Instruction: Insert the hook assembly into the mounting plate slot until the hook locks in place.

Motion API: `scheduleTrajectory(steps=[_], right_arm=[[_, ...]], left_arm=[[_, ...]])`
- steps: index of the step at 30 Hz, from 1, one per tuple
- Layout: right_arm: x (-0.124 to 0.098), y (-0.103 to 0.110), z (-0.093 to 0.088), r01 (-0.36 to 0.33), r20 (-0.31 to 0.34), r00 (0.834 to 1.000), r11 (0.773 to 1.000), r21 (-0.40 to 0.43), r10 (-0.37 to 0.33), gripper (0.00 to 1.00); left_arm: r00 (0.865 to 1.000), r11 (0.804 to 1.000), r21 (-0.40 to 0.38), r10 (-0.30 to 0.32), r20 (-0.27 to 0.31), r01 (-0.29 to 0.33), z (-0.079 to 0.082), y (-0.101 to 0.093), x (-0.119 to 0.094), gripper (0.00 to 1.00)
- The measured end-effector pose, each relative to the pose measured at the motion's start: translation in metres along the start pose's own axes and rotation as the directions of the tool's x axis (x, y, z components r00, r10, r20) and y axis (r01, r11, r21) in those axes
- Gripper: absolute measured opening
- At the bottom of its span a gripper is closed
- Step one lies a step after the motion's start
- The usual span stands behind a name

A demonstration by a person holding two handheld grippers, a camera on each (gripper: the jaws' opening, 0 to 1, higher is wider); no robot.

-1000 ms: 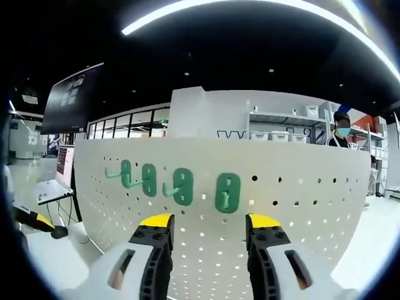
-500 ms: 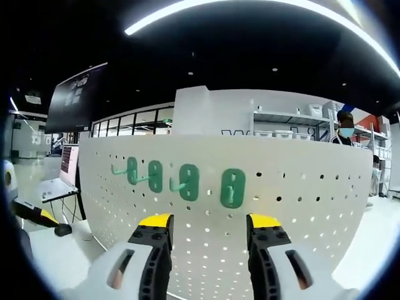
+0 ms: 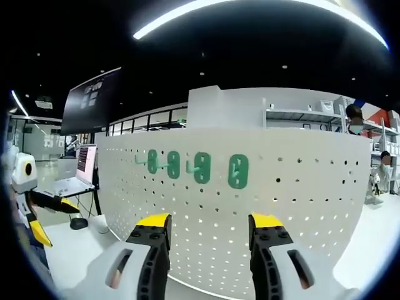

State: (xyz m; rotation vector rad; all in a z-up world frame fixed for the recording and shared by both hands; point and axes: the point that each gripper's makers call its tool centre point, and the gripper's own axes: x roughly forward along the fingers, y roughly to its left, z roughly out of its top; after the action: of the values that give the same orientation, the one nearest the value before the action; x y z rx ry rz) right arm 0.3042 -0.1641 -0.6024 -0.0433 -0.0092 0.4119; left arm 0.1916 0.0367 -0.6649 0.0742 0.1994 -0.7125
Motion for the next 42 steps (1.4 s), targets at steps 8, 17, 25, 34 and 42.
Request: scheduleTrajectory(steps=[8, 17, 25, 34, 42], right_arm=[[-0.017, 0.001, -0.008, -0.015, -0.005, 1.0, 1.0, 0.022, 0.015, 0.49], [-0.032, 0.01, -0.012, -0.06, 0.007, 0.998, 0.997, 0.051, 0.059, 0.51], [-0.045, 0.021, -0.018, -0.094, 0.009, 0.996, 0.993, 0.073, 0.094, 0.53], [-0.058, 0.029, -0.031, -0.114, -0.009, 0.993, 0.99, 0.082, 0.115, 0.56], [-0.073, 0.033, -0.045, -0.108, -0.021, 0.994, 0.988, 0.106, 0.111, 0.6]], left_arm=[[1.0, 1.0, -0.001, -0.01, -0.006, 0.01, -0.002, -0.003, -0.001, 0.82], [1.0, 1.0, -0.004, -0.01, -0.006, 0.01, -0.003, -0.001, -0.001, 0.83], [1.0, 1.0, -0.005, -0.004, -0.015, 0.004, -0.007, 0.001, -0.002, 0.83], [1.0, 1.0, -0.006, 0.002, -0.018, -0.003, -0.01, 0.004, -0.003, 0.83], [1.0, 1.0, -0.004, 0.009, -0.023, -0.009, -0.013, 0.008, -0.006, 0.84]])
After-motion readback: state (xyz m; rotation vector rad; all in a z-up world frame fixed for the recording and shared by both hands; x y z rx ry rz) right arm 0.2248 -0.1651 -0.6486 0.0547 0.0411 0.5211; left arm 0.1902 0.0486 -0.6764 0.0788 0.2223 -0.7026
